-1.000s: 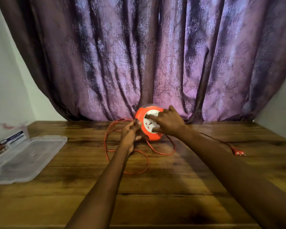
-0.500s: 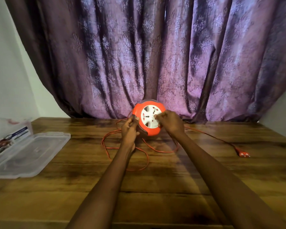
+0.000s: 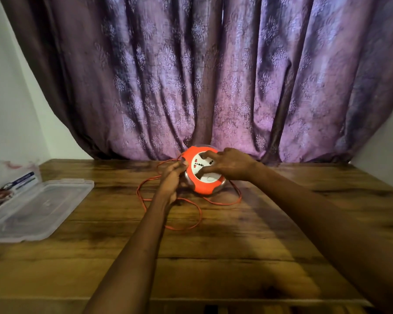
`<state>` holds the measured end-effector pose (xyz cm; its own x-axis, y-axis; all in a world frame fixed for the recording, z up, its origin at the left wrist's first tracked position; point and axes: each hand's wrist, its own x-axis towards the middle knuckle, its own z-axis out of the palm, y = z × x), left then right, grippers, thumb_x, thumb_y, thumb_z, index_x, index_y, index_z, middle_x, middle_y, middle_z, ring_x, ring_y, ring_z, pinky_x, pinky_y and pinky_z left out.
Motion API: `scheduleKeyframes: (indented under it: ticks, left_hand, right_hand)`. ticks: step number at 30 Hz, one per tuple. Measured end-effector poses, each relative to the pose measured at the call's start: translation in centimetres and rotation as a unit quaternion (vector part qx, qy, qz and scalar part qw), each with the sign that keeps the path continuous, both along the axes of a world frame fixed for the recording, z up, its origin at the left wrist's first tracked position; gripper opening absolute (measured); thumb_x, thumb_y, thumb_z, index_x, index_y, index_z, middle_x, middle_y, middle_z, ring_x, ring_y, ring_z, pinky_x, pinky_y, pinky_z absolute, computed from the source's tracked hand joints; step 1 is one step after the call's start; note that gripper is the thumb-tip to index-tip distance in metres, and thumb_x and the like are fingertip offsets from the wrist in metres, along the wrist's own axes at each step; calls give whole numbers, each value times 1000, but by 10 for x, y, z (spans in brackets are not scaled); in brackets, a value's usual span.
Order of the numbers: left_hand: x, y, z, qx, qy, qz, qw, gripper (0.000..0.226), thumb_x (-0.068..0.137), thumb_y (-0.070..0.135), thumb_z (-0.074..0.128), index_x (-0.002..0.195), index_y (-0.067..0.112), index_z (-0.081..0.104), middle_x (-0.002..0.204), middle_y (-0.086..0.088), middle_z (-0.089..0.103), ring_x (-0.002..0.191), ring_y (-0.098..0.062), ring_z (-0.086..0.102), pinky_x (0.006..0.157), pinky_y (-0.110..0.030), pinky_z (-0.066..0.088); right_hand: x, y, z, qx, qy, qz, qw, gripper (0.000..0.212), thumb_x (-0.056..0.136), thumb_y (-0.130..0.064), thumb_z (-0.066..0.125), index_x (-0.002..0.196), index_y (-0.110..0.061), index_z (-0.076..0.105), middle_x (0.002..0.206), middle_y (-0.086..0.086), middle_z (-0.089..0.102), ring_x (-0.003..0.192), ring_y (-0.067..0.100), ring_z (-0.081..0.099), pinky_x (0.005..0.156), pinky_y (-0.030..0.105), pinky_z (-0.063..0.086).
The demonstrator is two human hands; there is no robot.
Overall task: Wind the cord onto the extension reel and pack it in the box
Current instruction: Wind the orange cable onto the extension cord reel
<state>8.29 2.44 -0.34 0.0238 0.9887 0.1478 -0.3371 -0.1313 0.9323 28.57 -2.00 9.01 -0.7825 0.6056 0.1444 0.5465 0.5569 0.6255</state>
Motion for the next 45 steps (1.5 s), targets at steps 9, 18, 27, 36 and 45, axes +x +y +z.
scheduleKeyframes:
  ticks: [9, 18, 27, 36, 45]
  left_hand:
    - [25, -4, -6, 57, -25, 14, 998, 8, 92, 20, 69, 97, 23, 73, 77, 7, 62, 71, -9, 53, 68, -34, 51]
    - [21, -6, -4, 90, -15, 74, 993, 8, 94, 14, 65, 90, 19, 69, 73, 4, 60, 63, -7, 53, 56, -31, 55]
    - [1, 4, 5, 43, -43, 70, 996, 13, 98, 9, 57, 89, 13, 65, 56, 12, 65, 44, 1, 55, 42, -15, 45]
    - [10, -6, 6, 25, -13, 22, 999, 9, 96, 18, 62, 90, 16, 68, 61, 3, 62, 40, -7, 53, 37, -24, 49]
    - [36, -11, -2, 61, -52, 34, 996, 13, 90, 28, 70, 103, 25, 73, 81, 1, 66, 72, -21, 55, 68, -40, 50]
  right_hand:
    - [-15, 6, -10, -13, 337, -262, 904, 73, 75, -70, 65, 138, -35, 48, 120, 11, 68, 108, 33, 65, 90, 40, 49]
    - [-31, 25, -38, -273, 779, -204, 526, 44, 85, -53, 67, 69, -12, 64, 55, 4, 71, 35, 10, 53, 41, 23, 46]
    - [-3, 10, -16, -1, 168, 15, 986, 48, 86, -16, 54, 127, -40, 59, 146, 1, 46, 119, 31, 56, 77, 40, 51]
    - [6, 14, -2, 111, -46, 29, 992, 41, 88, -31, 54, 124, -49, 60, 122, 11, 67, 86, 29, 69, 73, 35, 46]
    - [-29, 8, -7, -129, 588, -281, 748, 78, 65, -77, 66, 111, -14, 66, 96, 14, 75, 96, 32, 70, 88, 42, 53]
